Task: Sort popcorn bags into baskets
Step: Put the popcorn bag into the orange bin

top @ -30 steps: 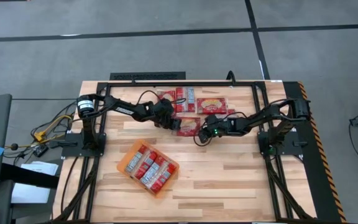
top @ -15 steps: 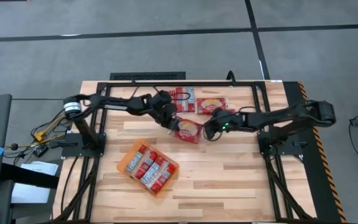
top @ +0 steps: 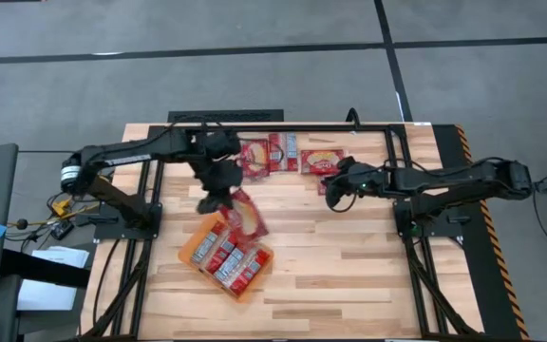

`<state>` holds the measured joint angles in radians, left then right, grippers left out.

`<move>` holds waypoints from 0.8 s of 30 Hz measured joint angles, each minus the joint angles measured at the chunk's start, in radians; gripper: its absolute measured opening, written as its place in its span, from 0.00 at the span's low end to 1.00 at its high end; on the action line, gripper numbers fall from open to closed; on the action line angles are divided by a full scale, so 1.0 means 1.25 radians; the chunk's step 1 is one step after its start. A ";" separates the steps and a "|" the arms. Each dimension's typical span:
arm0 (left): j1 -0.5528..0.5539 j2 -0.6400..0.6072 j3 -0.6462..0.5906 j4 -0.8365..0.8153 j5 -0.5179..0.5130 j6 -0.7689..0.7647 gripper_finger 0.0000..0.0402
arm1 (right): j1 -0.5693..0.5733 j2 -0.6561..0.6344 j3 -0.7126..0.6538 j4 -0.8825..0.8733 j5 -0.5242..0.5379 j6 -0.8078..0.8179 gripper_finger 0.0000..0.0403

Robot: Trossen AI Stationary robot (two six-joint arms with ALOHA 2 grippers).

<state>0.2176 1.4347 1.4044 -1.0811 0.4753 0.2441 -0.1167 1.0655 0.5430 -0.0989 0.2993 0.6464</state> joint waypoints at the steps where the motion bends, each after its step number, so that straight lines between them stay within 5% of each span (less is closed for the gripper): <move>1: -0.014 -0.001 0.018 -0.040 -0.017 0.045 0.02 | 0.002 0.009 0.000 0.006 0.000 0.002 0.28; 8: -0.110 0.006 0.033 -0.182 -0.145 0.247 0.03 | 0.021 0.058 0.000 0.007 -0.003 0.025 0.28; 24: -0.237 0.006 -0.085 -0.196 -0.243 0.398 0.03 | 0.041 0.082 0.000 0.010 -0.006 0.043 0.28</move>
<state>-0.0780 1.4418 1.2978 -1.3257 0.1715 0.7413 -0.0650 1.1675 0.5430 -0.0864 0.2920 0.7005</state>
